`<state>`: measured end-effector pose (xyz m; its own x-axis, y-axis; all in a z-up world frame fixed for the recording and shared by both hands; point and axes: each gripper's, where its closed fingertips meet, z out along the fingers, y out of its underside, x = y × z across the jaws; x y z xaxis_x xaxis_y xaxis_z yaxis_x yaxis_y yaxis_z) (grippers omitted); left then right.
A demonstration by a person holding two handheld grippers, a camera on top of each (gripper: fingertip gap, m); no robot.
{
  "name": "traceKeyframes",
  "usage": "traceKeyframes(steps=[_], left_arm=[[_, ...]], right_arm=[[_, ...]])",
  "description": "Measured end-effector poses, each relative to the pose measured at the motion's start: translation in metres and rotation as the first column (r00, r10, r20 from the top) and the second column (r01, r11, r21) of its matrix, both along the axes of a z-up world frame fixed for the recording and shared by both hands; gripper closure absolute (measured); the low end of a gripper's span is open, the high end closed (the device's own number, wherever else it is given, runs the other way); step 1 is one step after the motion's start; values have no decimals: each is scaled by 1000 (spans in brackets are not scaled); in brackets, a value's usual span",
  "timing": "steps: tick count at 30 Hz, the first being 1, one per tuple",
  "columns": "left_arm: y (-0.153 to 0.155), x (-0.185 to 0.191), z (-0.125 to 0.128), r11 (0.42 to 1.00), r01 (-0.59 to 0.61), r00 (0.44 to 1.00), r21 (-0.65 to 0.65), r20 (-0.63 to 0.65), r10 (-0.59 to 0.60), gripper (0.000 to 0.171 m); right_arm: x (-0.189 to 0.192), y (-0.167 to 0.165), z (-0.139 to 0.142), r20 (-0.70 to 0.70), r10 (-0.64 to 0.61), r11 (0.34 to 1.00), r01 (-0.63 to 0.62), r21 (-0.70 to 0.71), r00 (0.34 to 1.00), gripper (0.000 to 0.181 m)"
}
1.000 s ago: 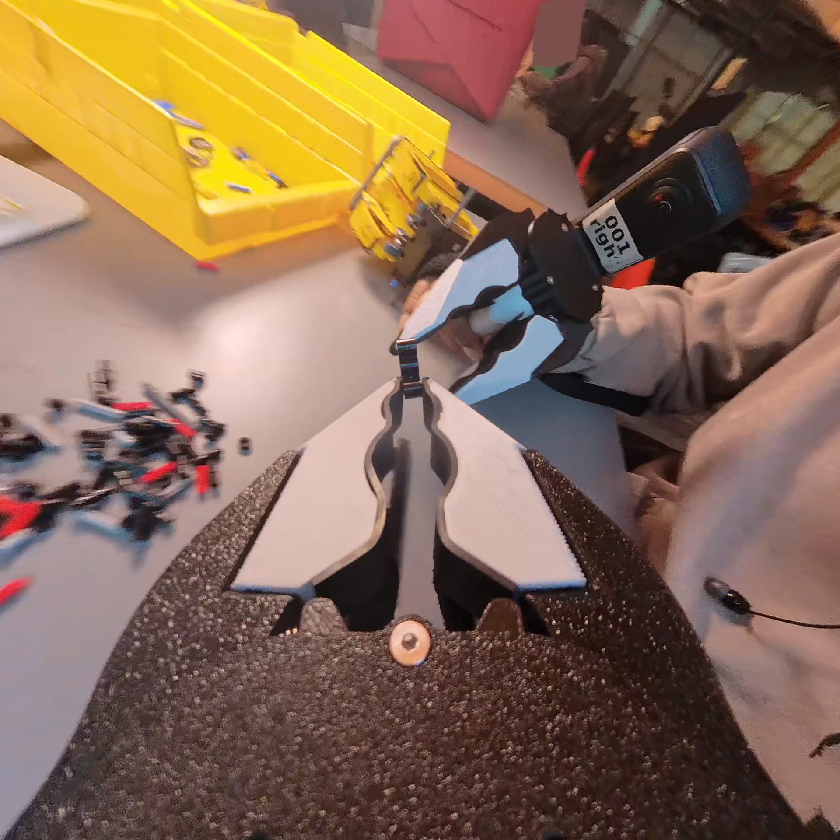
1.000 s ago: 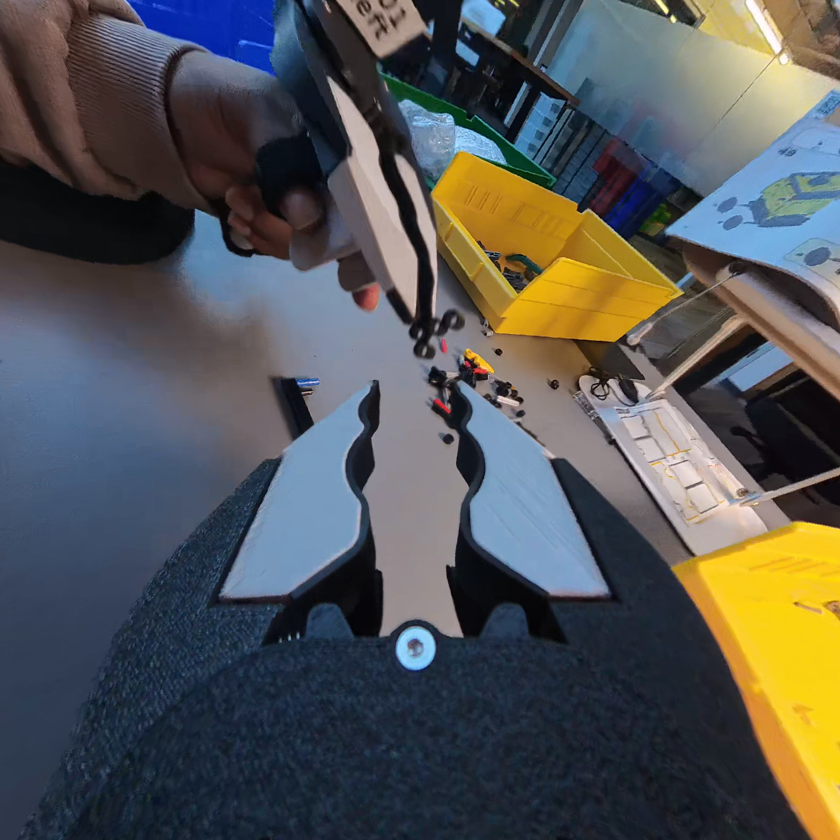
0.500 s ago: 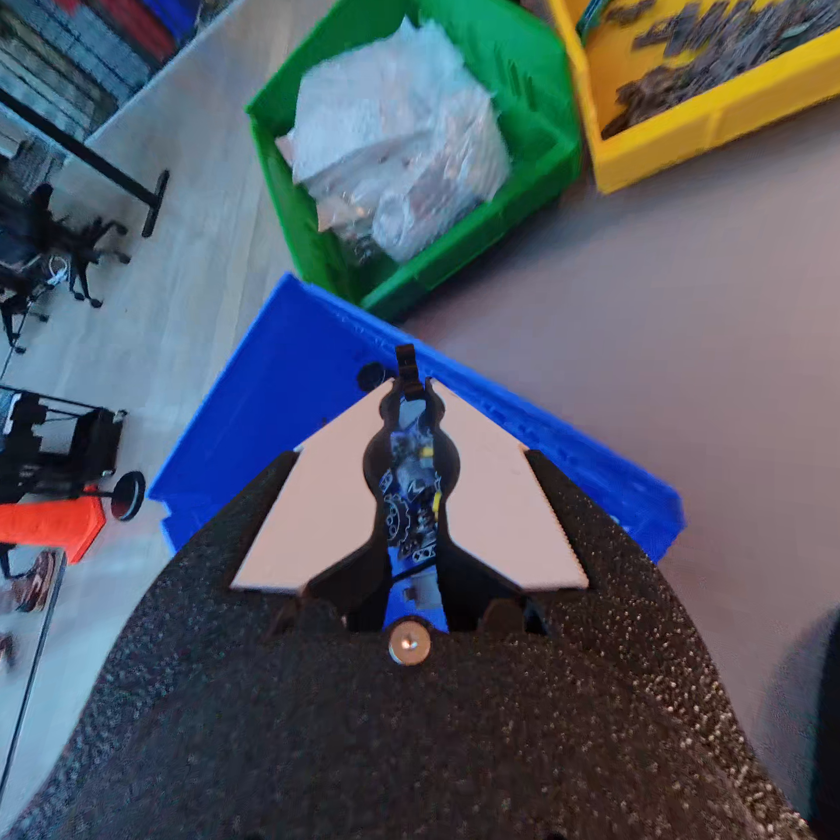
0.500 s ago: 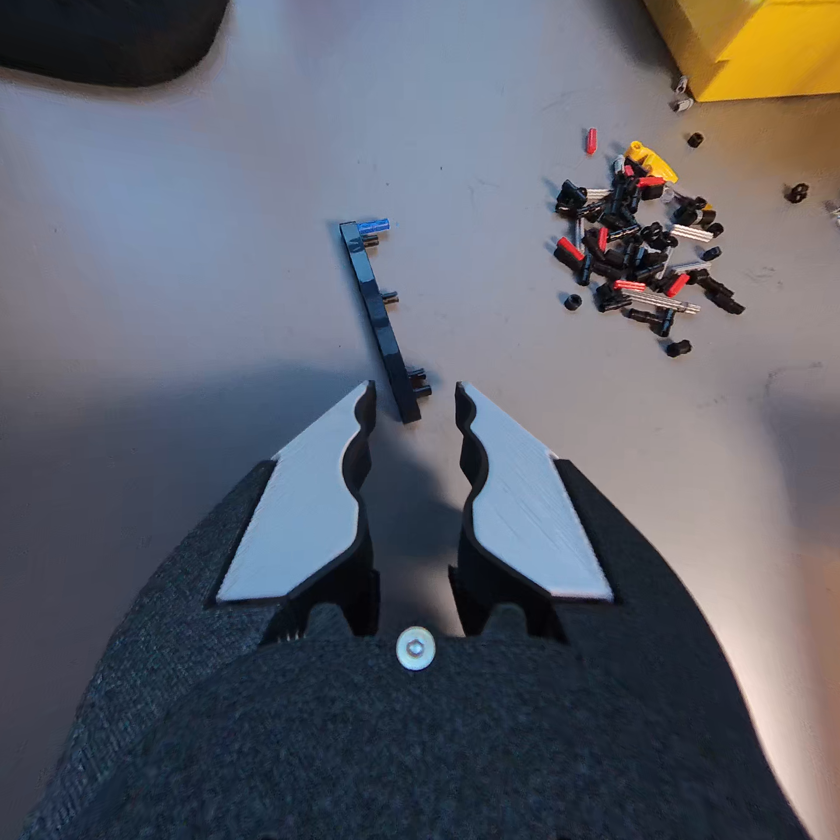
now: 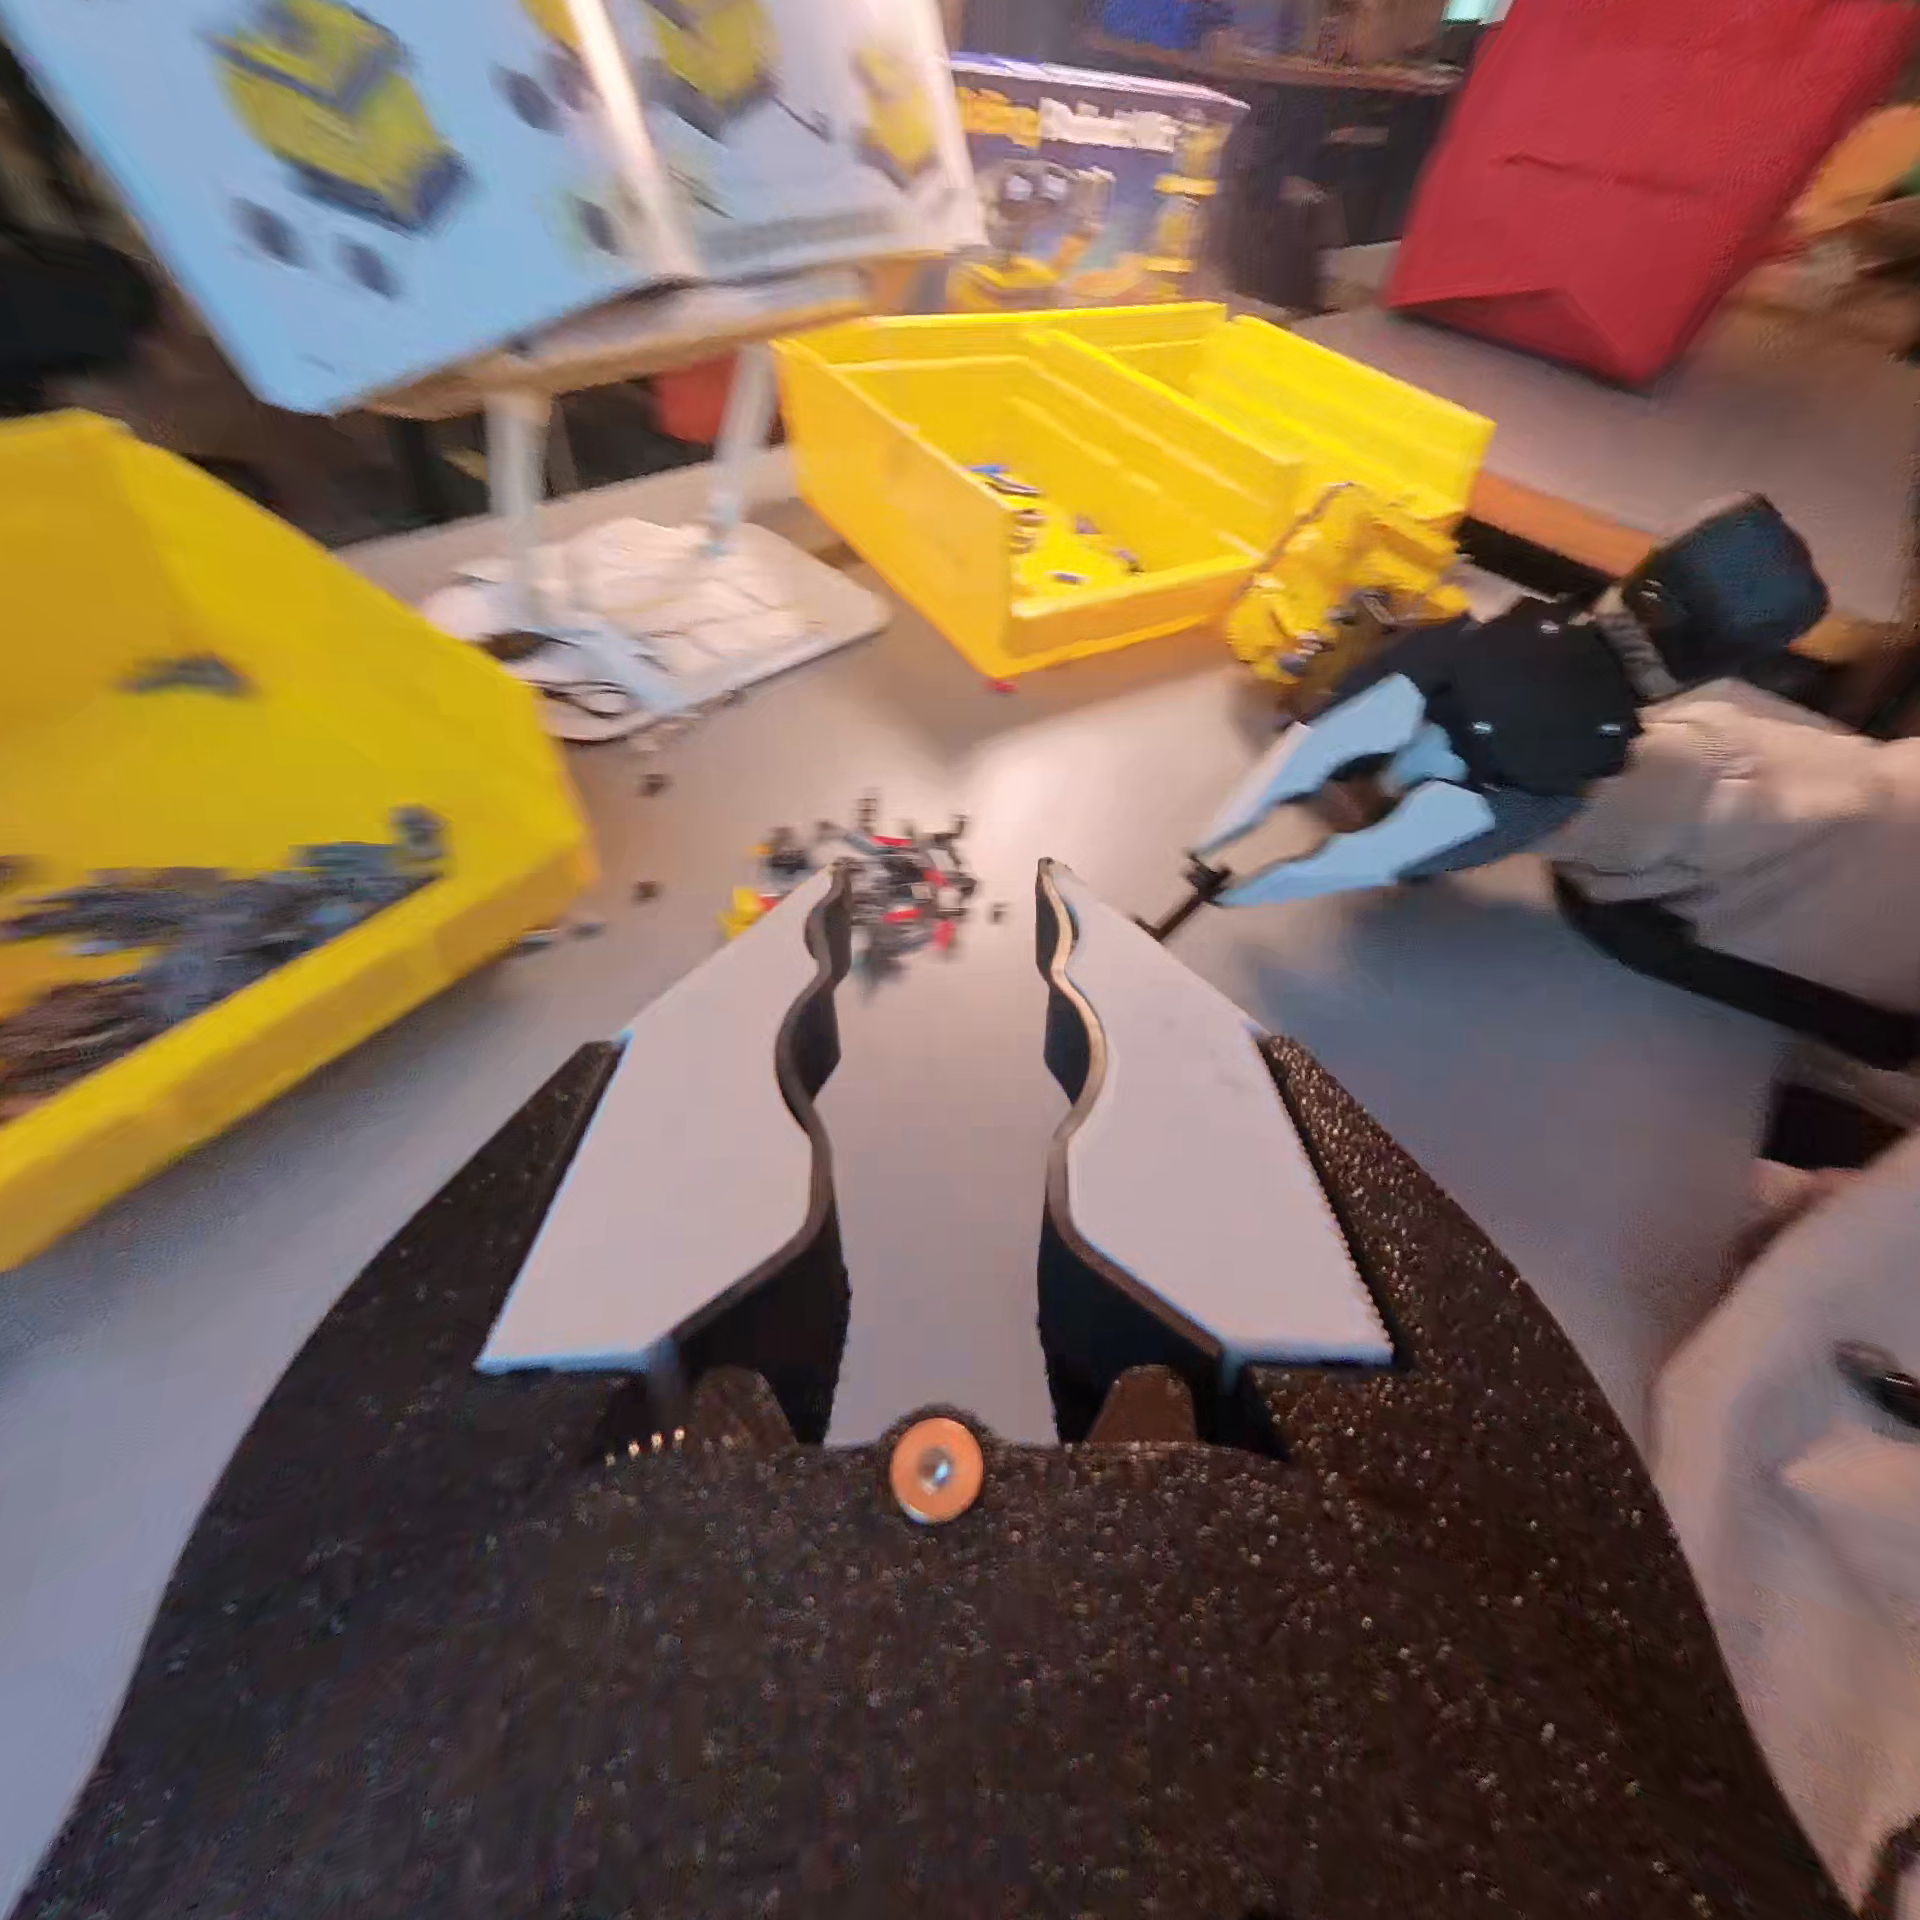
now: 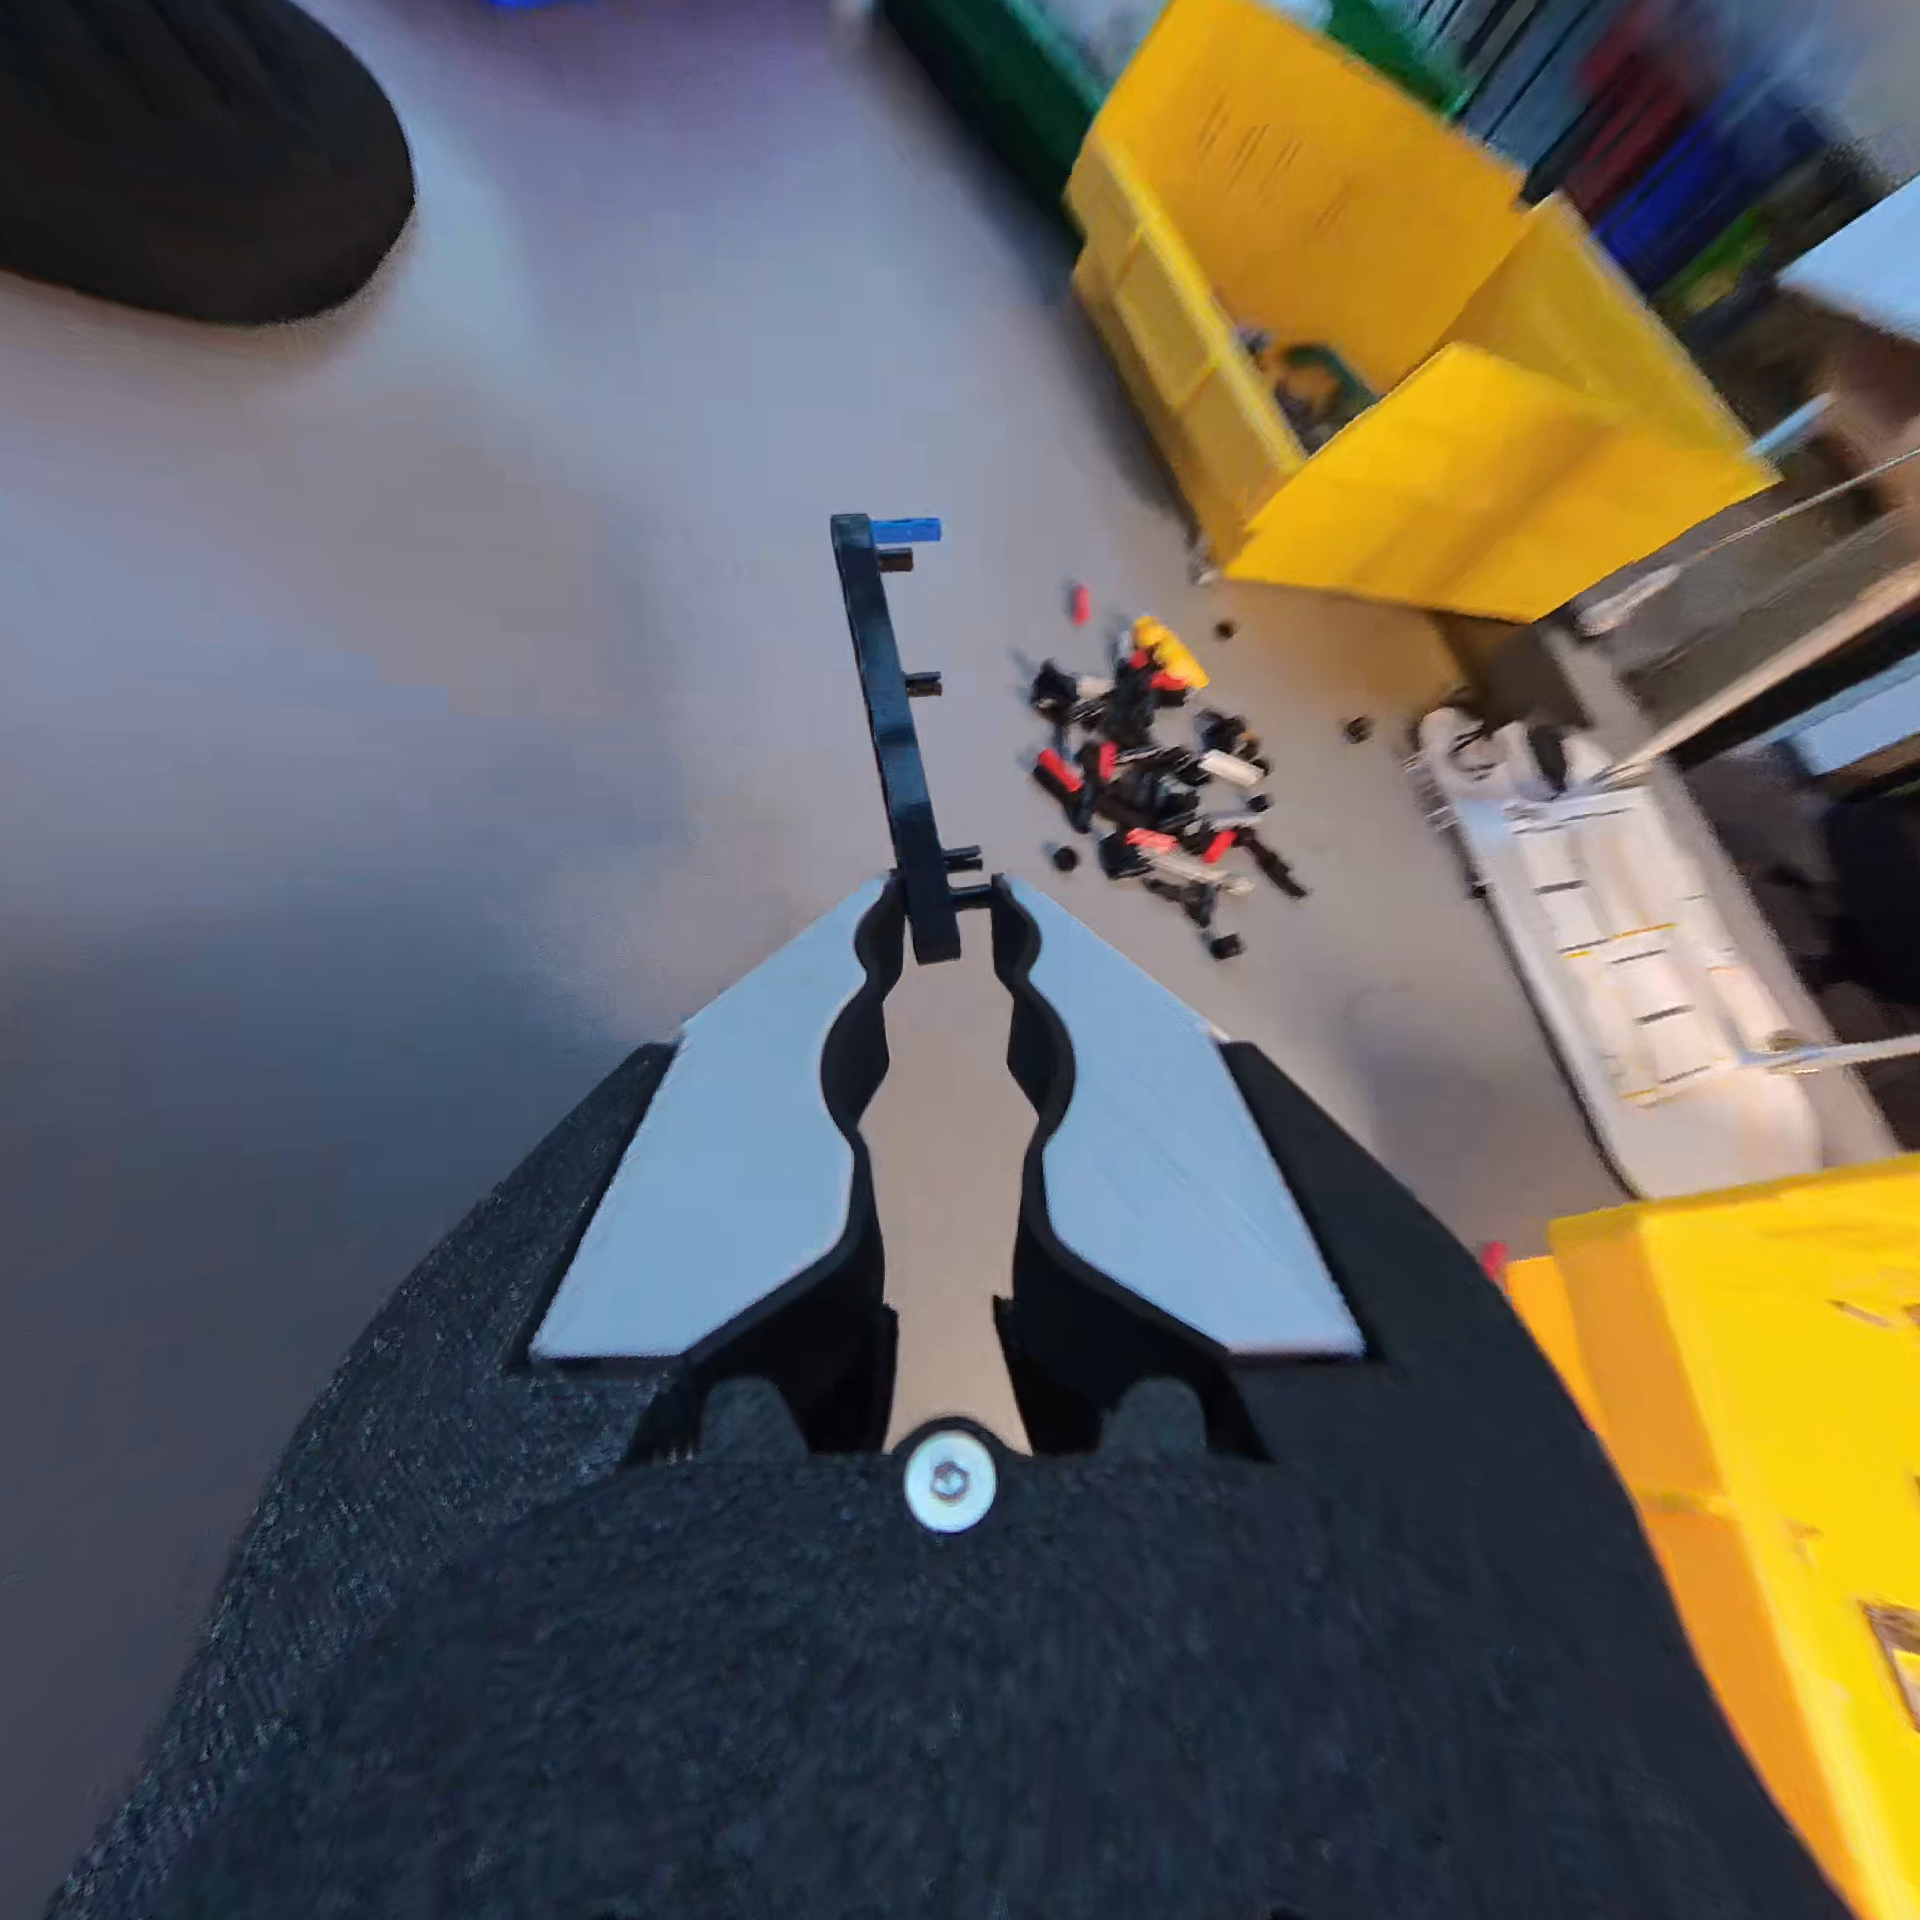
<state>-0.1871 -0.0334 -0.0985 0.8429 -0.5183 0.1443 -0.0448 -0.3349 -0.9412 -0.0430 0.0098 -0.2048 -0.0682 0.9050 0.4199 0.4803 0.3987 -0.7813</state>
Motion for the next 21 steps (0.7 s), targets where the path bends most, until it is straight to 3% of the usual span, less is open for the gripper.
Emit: traceKeyframes(steps=[4, 8, 10, 17, 21], left_arm=[[20, 64, -32, 953, 266, 948, -143, 216, -233, 132], [24, 104, -27, 893, 435, 842, -116, 405, -357, 148], [29, 110, -21, 900, 431, 829, -67, 422, -366, 163], [46, 100, -15, 957, 289, 854, 30, 443, -272, 161], [49, 94, -14, 961, 273, 788, 35, 565, -244, 162]], right_arm=[[5, 10, 40, -176, -22, 981, 56, 188, 984, 167], [11, 14, 63, -273, -42, 956, 118, 269, 961, 167], [12, 13, 71, -313, -44, 952, 135, 274, 949, 167], [9, 11, 69, -331, -50, 948, 149, 280, 942, 168], [3, 4, 66, -323, -28, 939, 136, 316, 946, 167]])
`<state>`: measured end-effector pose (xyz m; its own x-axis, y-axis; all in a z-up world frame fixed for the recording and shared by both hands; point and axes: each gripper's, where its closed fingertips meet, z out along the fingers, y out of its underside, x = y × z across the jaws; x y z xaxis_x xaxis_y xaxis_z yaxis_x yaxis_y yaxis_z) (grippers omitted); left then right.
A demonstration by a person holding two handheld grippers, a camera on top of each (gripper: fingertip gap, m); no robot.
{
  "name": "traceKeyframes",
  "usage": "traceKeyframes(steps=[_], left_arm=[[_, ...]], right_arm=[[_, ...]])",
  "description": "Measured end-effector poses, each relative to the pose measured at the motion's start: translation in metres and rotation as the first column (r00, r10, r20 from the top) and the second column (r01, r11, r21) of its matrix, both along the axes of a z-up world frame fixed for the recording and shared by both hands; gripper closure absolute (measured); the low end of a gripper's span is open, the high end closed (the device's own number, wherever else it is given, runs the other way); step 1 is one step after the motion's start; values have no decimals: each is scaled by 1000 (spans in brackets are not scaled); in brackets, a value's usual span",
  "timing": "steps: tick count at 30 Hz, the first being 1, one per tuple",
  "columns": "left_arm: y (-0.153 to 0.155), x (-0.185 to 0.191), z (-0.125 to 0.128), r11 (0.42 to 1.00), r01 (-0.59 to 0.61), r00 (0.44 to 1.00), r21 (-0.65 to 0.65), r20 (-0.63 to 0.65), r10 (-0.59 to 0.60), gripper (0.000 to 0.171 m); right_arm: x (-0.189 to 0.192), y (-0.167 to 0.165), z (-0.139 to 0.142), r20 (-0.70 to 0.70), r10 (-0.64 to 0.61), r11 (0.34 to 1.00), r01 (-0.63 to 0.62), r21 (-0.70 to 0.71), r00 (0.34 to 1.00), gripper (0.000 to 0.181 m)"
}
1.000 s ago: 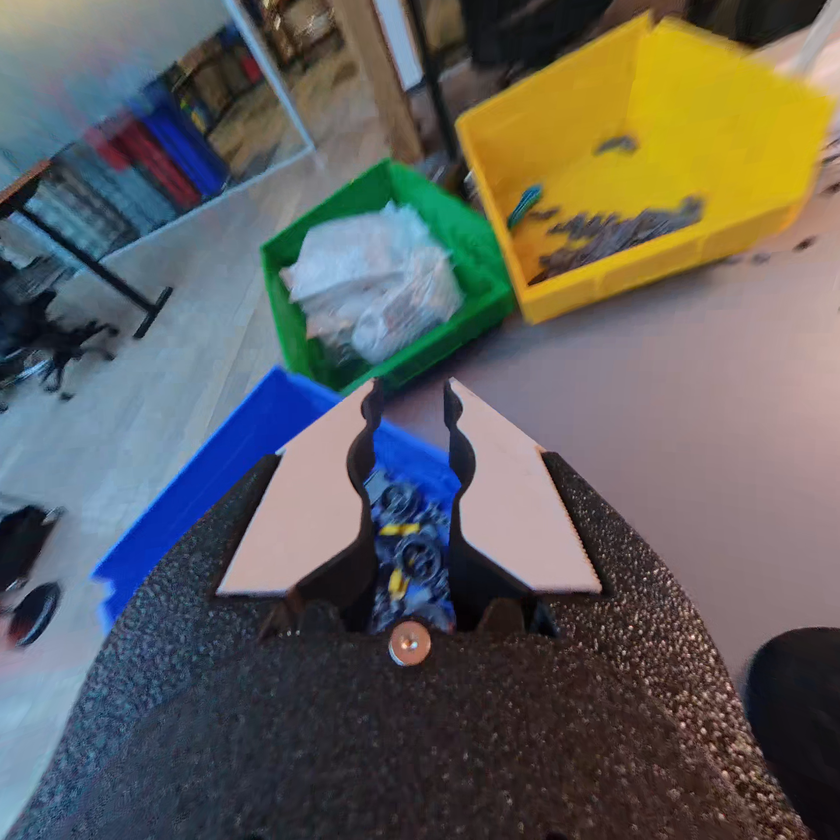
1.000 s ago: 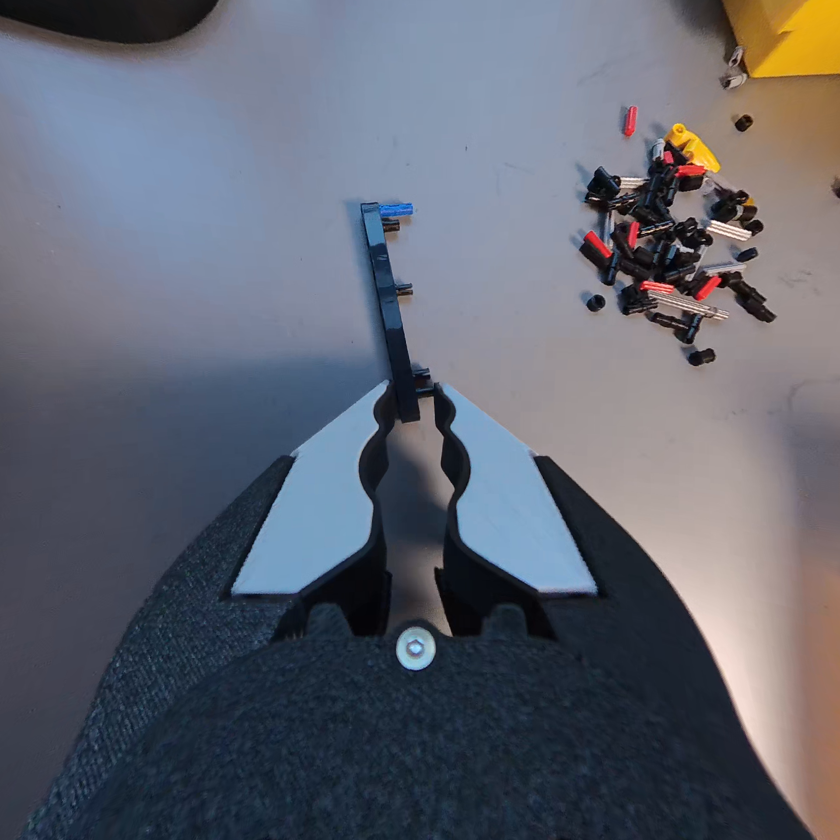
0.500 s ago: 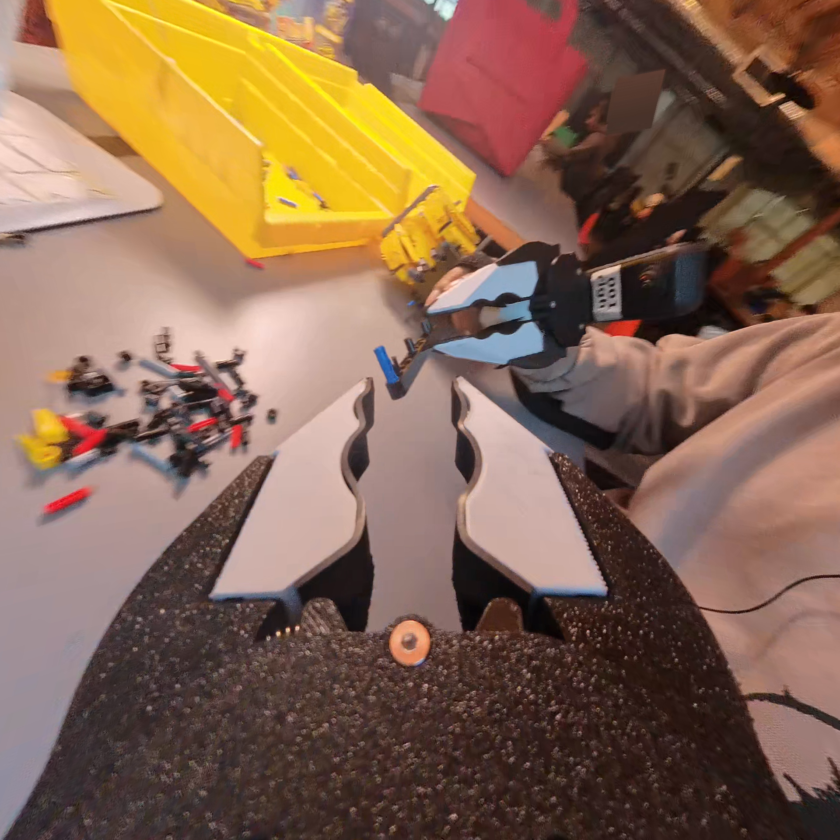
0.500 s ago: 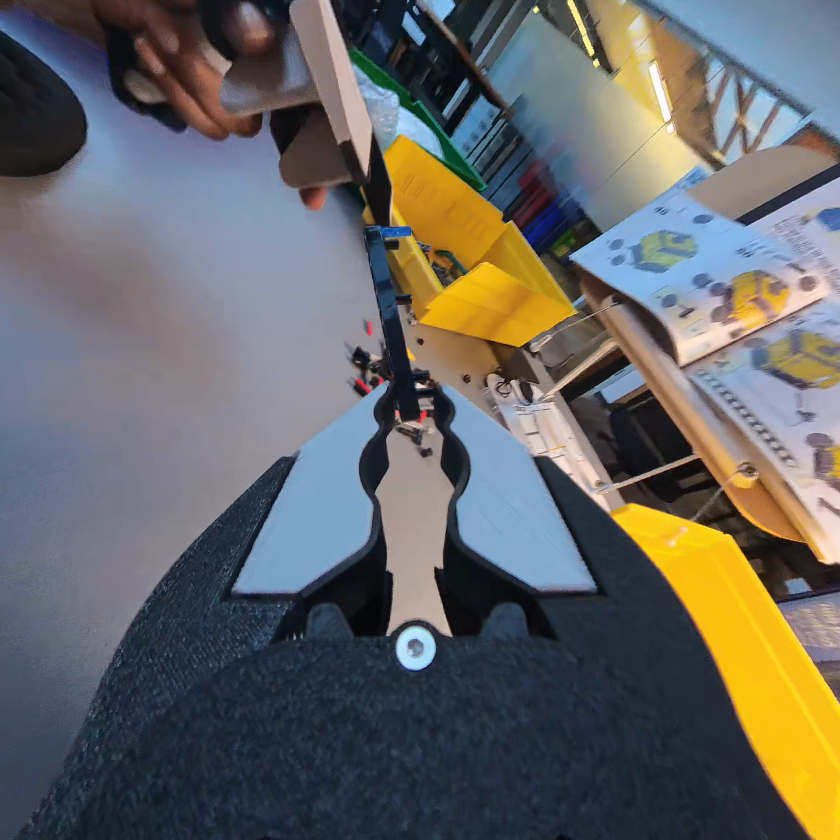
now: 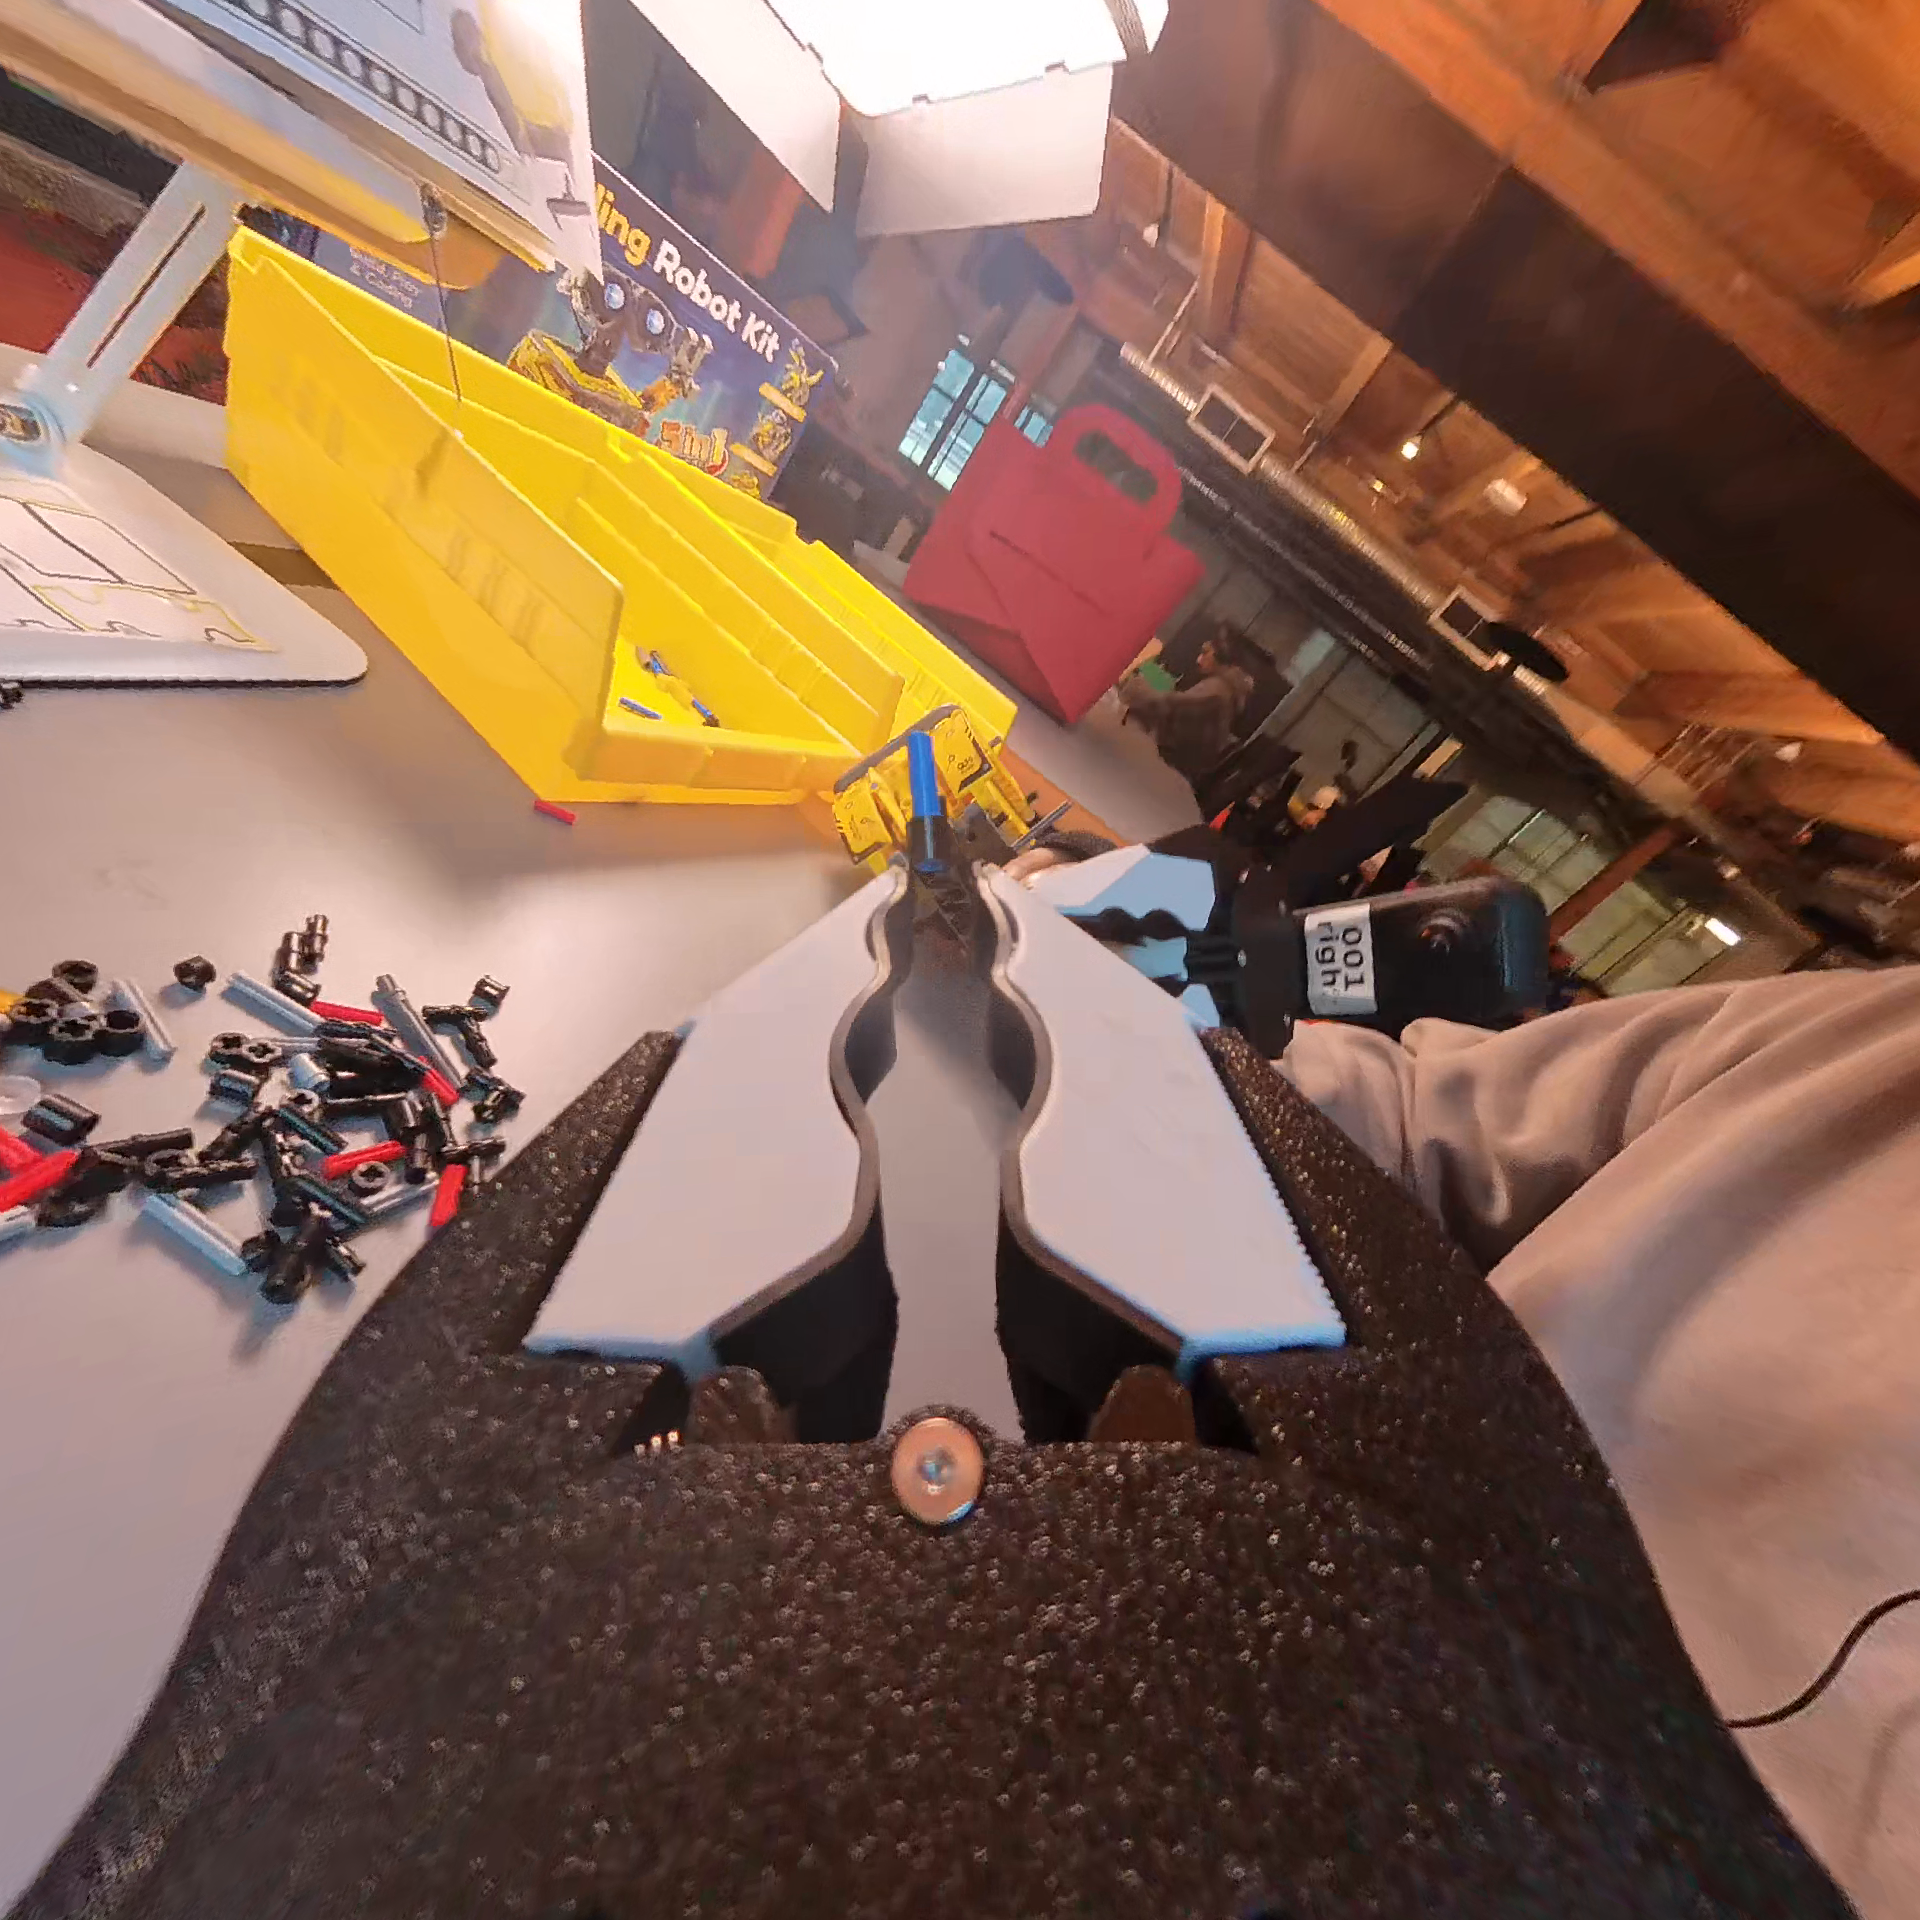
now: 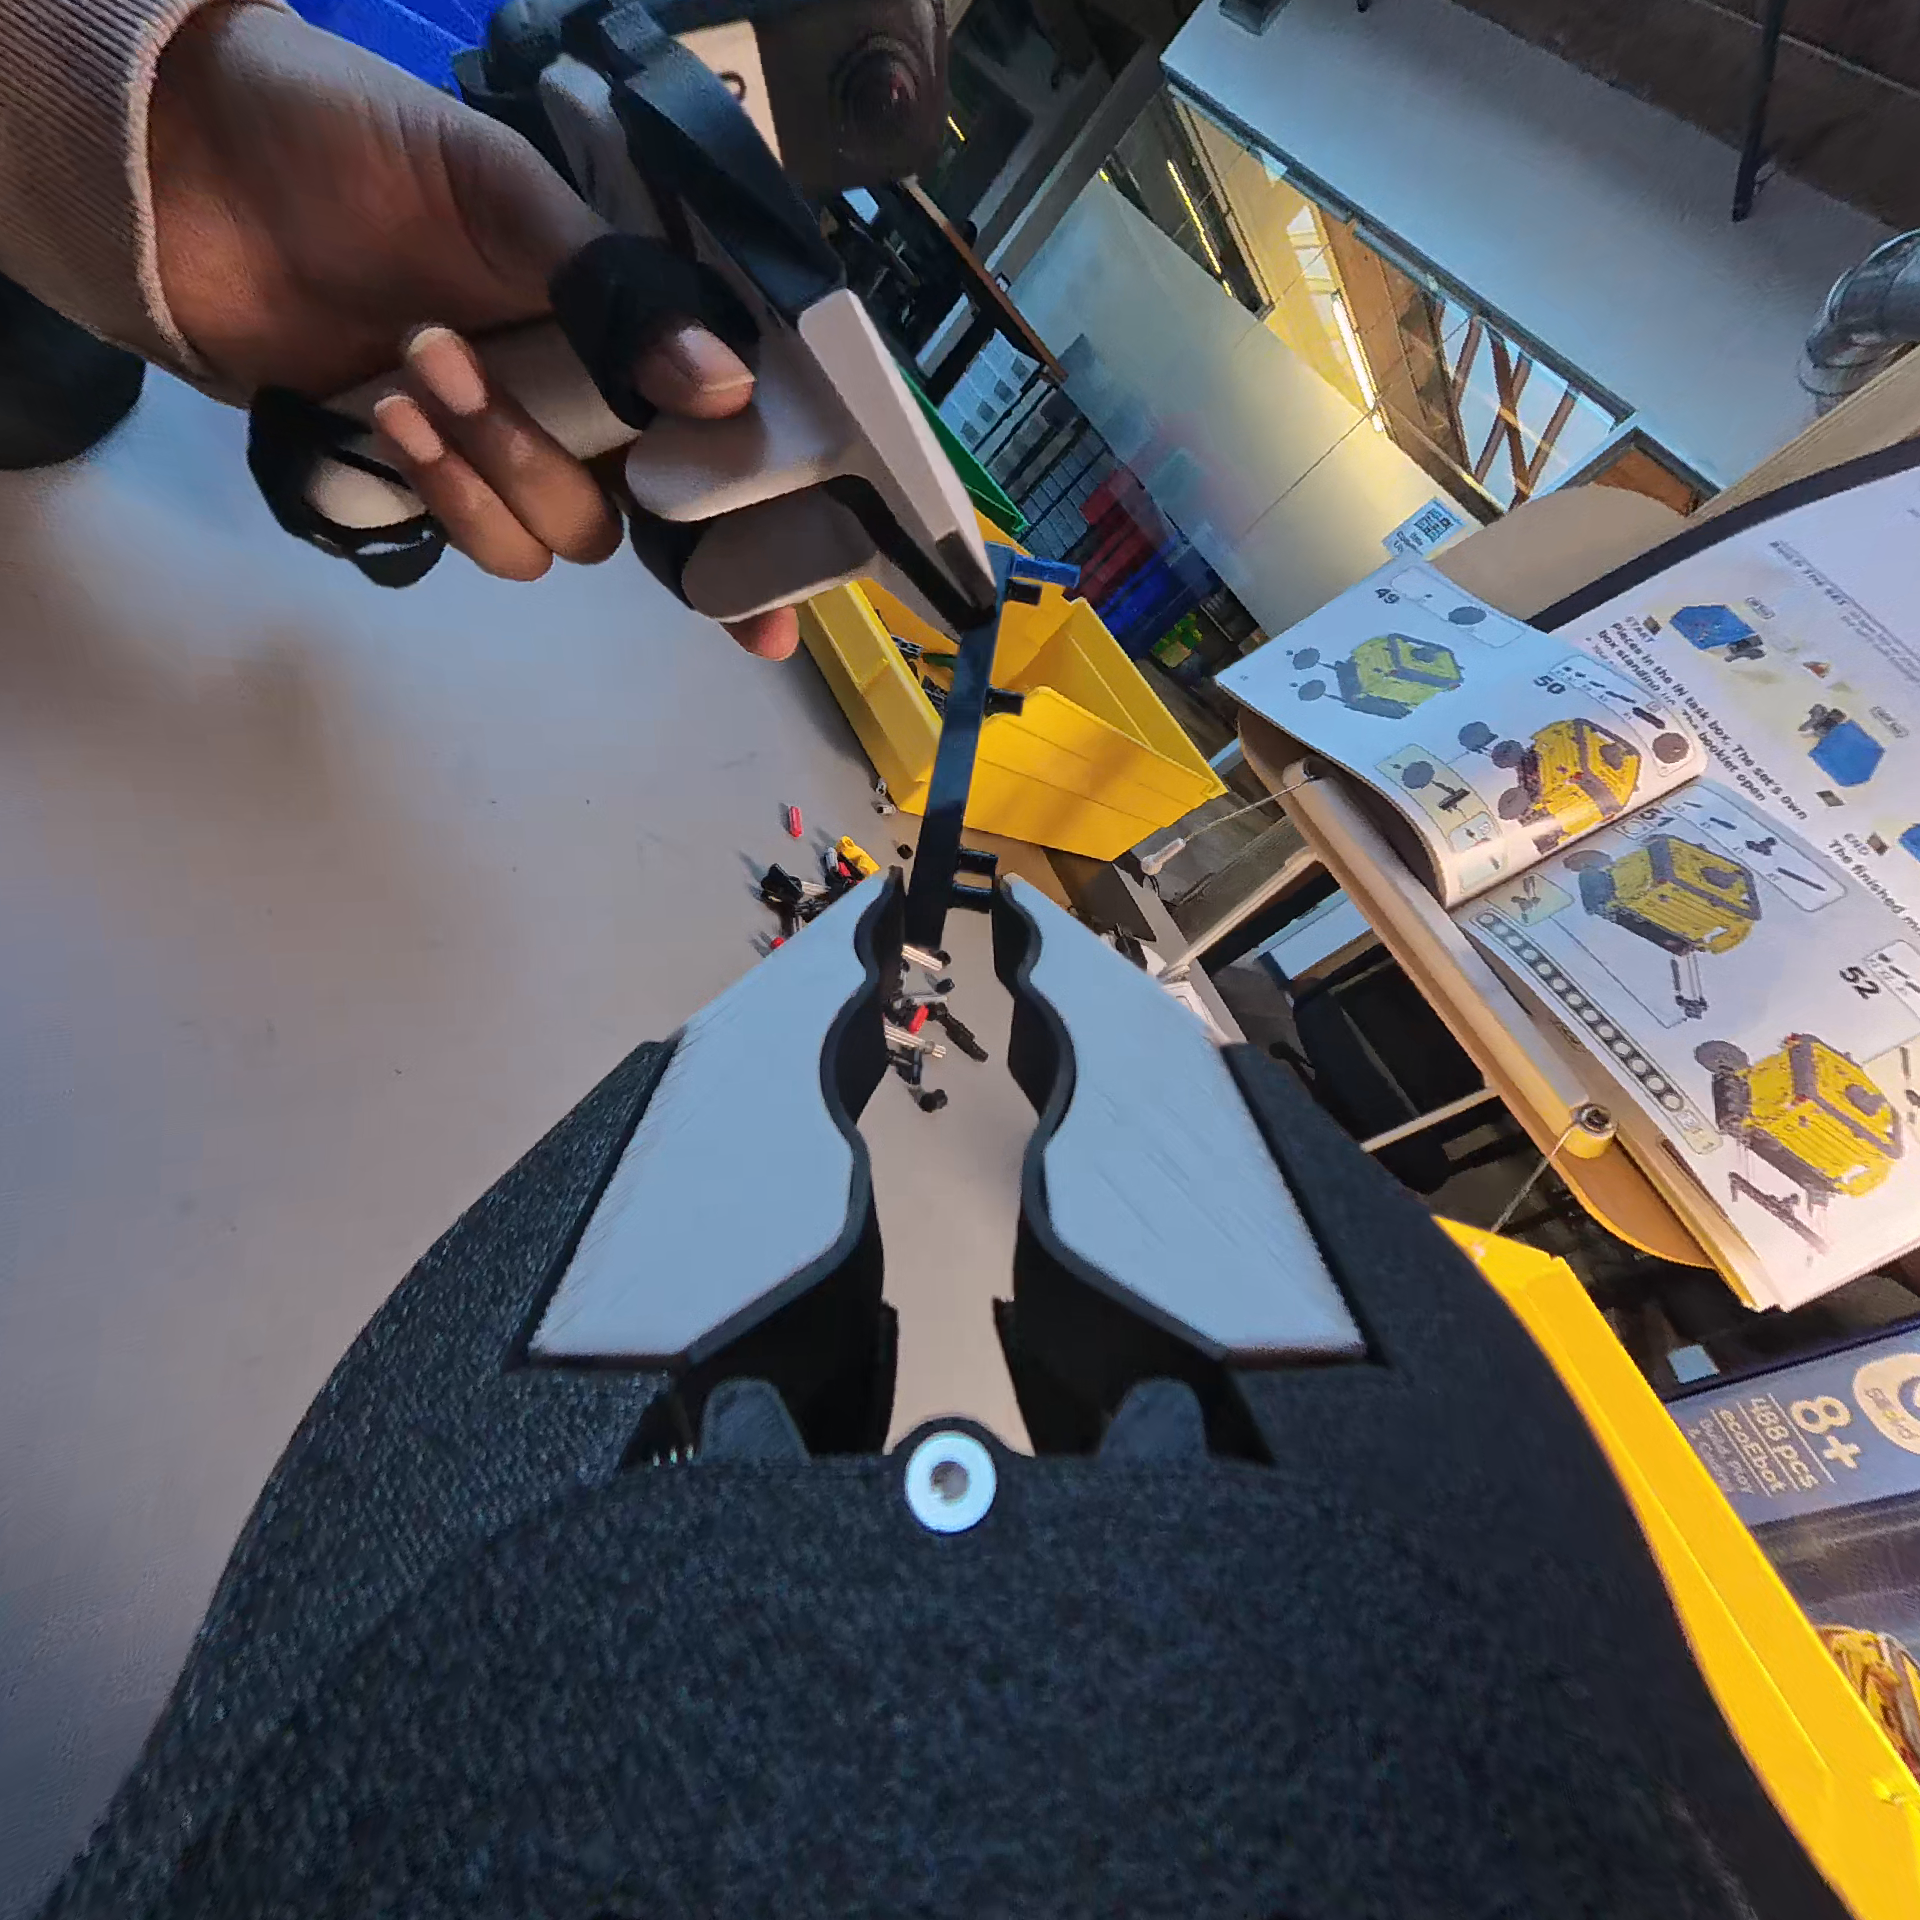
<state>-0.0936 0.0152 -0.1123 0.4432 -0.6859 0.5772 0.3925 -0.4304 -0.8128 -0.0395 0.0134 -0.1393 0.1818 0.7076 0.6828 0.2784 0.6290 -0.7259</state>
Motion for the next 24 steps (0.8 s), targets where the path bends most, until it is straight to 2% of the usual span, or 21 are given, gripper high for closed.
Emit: traceKeyframes(steps=[3, 5, 7, 12, 16, 18, 19, 24], left_arm=[[2, -4, 1, 999, 4, 993, -40, 119, 1, 162], [5, -10, 6, 997, 15, 968, -71, 250, 4, 164], [6, -13, 5, 995, 36, 950, -95, 312, -4, 166], [0, -12, 9, 999, 27, 976, -28, 216, -21, 165], [0, -11, 10, 999, 26, 976, -20, 217, -21, 153], [1, -9, 8, 999, 22, 976, -23, 216, -16, 156], [1, -9, 8, 999, 26, 976, -23, 219, -20, 166], [2, -8, 9, 1000, 14, 985, -10, 172, -12, 166]], right_arm=[[-3, -3, -1, 12, -16, 998, 15, 69, 1000, 166], [-6, -6, -5, 34, -21, 993, 17, 120, 999, 167], [-9, -10, -8, 43, -22, 992, 16, 127, 999, 167], [-7, -1, -1, -22, -52, 998, 52, 25, 998, 168], [-4, 4, 4, -57, -66, 998, 65, -21, 996, 168], [-4, 4, 4, -58, -67, 998, 66, -17, 996, 168], [-4, 3, 4, -59, -66, 998, 66, -12, 996, 168], [-6, 4, 0, -41, -60, 997, 58, -43, 997, 167]])
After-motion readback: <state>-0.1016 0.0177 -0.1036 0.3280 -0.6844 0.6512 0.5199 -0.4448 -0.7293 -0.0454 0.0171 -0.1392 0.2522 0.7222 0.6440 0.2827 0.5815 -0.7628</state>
